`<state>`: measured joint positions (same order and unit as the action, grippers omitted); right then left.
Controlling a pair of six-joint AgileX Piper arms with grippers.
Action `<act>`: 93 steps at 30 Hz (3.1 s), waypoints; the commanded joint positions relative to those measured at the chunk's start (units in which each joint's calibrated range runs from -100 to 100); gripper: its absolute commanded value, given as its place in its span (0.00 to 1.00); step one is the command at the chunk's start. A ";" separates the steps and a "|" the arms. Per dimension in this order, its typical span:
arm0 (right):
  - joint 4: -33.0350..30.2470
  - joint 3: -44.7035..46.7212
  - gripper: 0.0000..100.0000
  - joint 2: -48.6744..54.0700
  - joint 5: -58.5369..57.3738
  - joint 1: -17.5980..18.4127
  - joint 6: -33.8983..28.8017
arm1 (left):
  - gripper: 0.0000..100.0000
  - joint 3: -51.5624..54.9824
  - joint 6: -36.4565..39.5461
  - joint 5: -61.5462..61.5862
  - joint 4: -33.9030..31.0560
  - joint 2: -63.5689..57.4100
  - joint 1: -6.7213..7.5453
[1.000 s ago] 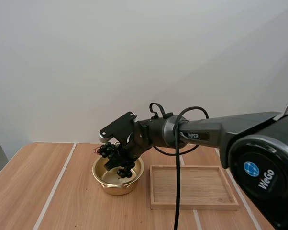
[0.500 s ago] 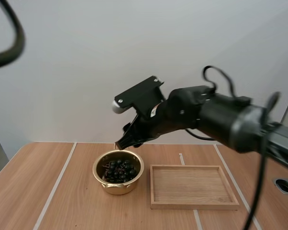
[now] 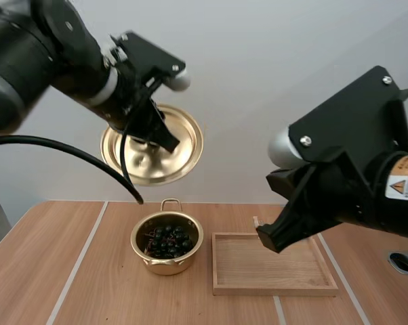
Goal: Open the lid, put the grape in the pot, and close it
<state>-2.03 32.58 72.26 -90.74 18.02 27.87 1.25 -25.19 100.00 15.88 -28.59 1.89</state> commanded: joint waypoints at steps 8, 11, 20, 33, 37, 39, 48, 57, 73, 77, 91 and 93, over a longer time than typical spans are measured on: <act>-3.88 -0.17 0.00 6.45 -9.26 -2.20 -1.29 | 0.00 23.76 -8.34 -20.65 4.49 19.23 -0.02; -4.49 -0.17 0.00 6.45 -9.26 -2.71 -1.29 | 0.00 23.76 -9.81 -20.97 6.48 23.23 -0.02; -4.25 -0.17 0.00 6.45 -9.26 -3.69 -1.29 | 0.00 23.76 -11.82 -22.00 6.98 31.68 -0.02; -4.11 -0.17 0.00 6.45 -9.26 -4.21 -2.21 | 1.00 24.19 -10.73 -10.15 7.76 26.66 -0.02; -4.11 -0.17 0.00 6.45 -9.26 -4.90 -3.29 | 1.00 24.19 -8.95 -2.82 7.76 18.46 -0.02; -4.11 -0.17 0.00 6.45 -9.26 -5.22 -3.29 | 0.54 24.19 -7.54 -0.42 7.76 11.49 -0.12; -4.37 3.07 0.00 9.83 -1.29 -7.91 -9.19 | 0.00 27.14 -0.88 -3.37 7.76 -22.97 -0.12; -4.25 21.38 0.00 15.65 18.62 -8.88 -14.83 | 0.00 40.23 11.02 -23.18 7.07 -50.12 -0.12; -7.70 38.16 0.00 27.74 56.20 -10.78 -17.42 | 0.00 74.60 19.75 -72.30 4.39 -71.41 -0.21; -7.70 48.21 0.00 27.74 67.07 -12.75 -17.42 | 0.00 82.65 17.21 -74.04 4.39 -71.41 -0.36; -6.61 67.42 0.00 27.74 74.60 -18.50 -17.82 | 0.00 98.75 20.30 -80.04 5.31 -71.41 0.20; -6.61 67.42 0.00 27.74 67.40 -18.50 -17.82 | 0.00 98.75 20.29 -72.92 5.21 -71.41 0.04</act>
<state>-8.93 99.83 99.65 -17.34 -0.20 10.30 99.85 -5.85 19.72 20.45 -99.80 1.76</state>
